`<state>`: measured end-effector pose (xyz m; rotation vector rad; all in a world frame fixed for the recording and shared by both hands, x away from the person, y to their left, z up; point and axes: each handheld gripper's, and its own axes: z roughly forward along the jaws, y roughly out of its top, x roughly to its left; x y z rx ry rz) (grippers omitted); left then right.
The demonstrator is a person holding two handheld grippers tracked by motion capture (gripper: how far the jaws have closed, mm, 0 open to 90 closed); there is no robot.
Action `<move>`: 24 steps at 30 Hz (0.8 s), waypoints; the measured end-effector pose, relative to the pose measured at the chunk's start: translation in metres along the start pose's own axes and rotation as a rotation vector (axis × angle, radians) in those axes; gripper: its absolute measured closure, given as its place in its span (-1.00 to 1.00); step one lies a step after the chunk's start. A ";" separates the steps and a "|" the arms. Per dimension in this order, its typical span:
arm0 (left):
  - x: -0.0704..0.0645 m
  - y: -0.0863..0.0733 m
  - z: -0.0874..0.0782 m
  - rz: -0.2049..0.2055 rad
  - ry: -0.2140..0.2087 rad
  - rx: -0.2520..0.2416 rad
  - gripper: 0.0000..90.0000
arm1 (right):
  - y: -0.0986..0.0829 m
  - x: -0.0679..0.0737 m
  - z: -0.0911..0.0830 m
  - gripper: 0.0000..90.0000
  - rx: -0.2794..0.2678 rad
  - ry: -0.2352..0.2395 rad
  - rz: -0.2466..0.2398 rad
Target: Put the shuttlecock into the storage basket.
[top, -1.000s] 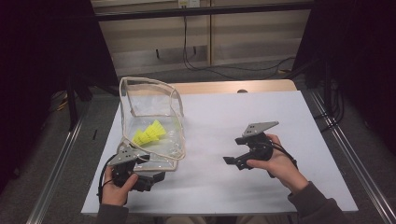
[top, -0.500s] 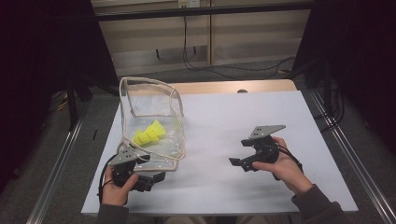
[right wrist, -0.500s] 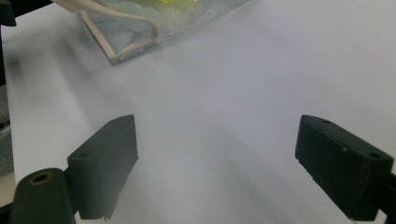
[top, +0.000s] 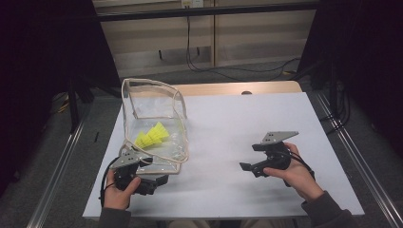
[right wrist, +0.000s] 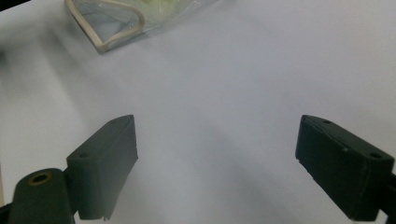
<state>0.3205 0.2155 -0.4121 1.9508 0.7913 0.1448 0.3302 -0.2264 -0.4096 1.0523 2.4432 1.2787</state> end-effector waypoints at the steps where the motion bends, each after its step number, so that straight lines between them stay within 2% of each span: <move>1: 0.000 0.000 0.000 0.001 0.000 0.002 -0.91 | -0.002 -0.001 0.000 -0.72 -0.001 -0.001 0.001; 10: 0.000 0.000 0.001 0.001 0.001 0.007 -0.91 | -0.014 -0.007 -0.007 -0.72 -0.013 -0.019 0.023; 15: 0.000 0.000 0.001 0.002 0.001 0.008 -0.91 | -0.019 -0.008 -0.011 -0.72 -0.012 -0.039 0.016; 24: 0.000 0.000 0.001 0.002 0.001 0.005 -0.91 | -0.029 -0.012 -0.016 -0.72 -0.029 -0.048 0.036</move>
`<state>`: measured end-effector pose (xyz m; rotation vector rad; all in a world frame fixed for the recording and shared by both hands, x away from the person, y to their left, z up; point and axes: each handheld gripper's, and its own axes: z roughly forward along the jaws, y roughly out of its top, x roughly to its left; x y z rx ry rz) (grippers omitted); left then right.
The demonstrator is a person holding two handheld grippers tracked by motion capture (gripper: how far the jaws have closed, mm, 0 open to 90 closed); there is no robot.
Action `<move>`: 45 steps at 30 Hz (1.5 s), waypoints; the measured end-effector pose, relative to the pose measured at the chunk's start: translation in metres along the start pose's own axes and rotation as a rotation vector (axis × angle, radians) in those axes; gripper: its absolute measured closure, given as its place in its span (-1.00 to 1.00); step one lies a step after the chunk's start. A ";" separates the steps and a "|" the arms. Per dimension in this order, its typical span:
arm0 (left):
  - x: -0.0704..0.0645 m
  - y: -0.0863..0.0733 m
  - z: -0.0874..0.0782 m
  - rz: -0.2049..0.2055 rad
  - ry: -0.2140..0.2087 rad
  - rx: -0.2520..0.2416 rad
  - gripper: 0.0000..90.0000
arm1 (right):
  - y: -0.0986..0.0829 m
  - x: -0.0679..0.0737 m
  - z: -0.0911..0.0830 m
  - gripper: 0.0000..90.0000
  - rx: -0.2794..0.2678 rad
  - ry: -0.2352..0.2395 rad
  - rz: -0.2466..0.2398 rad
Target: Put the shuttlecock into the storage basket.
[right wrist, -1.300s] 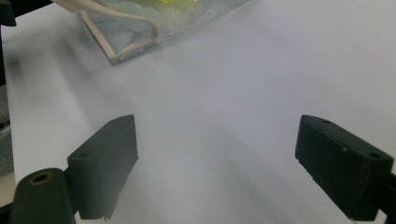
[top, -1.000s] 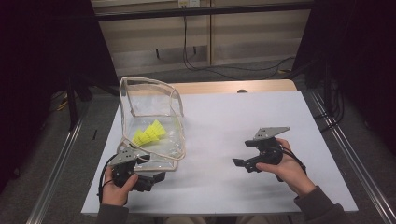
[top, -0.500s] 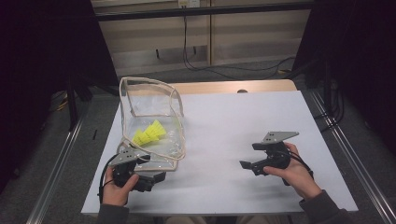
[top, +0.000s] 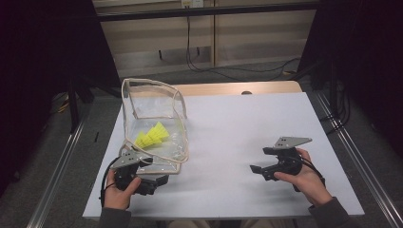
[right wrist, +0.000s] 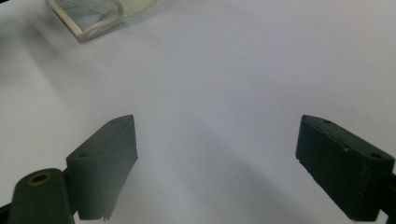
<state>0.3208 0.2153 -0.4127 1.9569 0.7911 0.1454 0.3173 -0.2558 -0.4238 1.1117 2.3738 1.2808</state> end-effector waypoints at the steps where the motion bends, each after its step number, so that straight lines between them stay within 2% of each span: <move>1: 0.000 0.000 0.000 0.000 0.000 0.000 -0.91 | -0.001 0.000 -0.001 -0.72 0.001 -0.001 0.004; 16: 0.000 0.000 0.000 -0.002 0.002 0.002 -0.91 | -0.014 -0.006 -0.008 -0.72 -0.004 -0.017 0.023; 45: 0.000 0.000 0.001 0.000 0.004 0.010 -0.91 | -0.024 -0.011 -0.018 -0.73 -0.021 -0.030 0.037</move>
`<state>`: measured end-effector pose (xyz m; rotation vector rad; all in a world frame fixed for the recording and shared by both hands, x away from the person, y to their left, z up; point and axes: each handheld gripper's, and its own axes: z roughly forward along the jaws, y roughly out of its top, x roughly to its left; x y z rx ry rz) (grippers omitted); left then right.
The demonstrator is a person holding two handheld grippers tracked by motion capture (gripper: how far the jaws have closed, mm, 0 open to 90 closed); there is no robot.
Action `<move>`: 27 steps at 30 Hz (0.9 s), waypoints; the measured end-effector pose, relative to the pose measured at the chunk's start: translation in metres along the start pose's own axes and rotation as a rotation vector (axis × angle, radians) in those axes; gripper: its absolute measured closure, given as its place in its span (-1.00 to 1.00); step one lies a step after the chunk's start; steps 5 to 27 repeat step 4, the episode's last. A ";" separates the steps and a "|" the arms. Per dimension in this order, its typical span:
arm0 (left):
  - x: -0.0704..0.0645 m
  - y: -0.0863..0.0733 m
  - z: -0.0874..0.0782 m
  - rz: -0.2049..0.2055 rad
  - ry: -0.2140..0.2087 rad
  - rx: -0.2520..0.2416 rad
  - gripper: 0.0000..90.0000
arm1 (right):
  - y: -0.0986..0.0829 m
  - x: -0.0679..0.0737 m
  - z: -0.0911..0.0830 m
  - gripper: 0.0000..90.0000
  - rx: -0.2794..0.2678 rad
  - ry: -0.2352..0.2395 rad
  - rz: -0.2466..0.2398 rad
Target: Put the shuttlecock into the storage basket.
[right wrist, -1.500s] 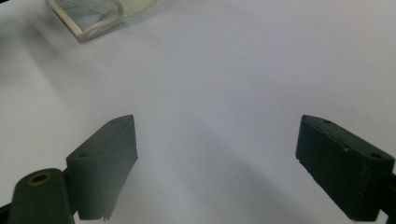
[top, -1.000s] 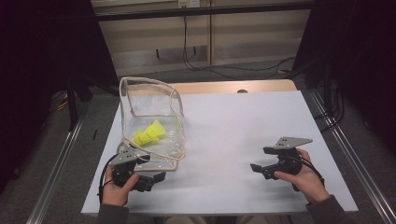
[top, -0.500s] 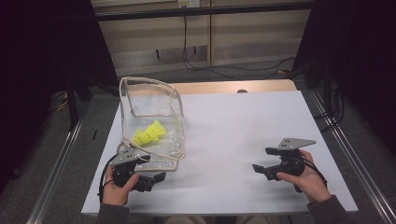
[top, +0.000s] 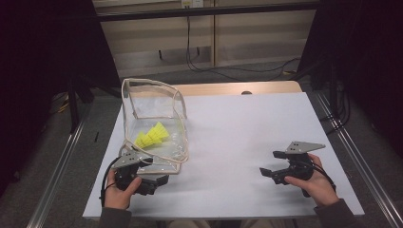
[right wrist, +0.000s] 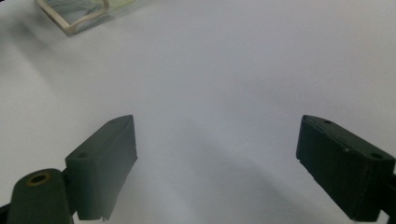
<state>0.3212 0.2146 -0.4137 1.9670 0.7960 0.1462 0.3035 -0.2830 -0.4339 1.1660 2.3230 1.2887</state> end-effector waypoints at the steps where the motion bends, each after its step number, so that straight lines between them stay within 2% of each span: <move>1: 0.000 0.000 0.000 0.000 0.000 0.000 -0.91 | 0.000 0.000 0.000 -0.73 0.000 -0.002 0.002; 27: 0.000 0.000 0.001 0.000 0.000 0.001 -0.91 | 0.000 0.000 0.000 -0.73 -0.003 -0.002 0.001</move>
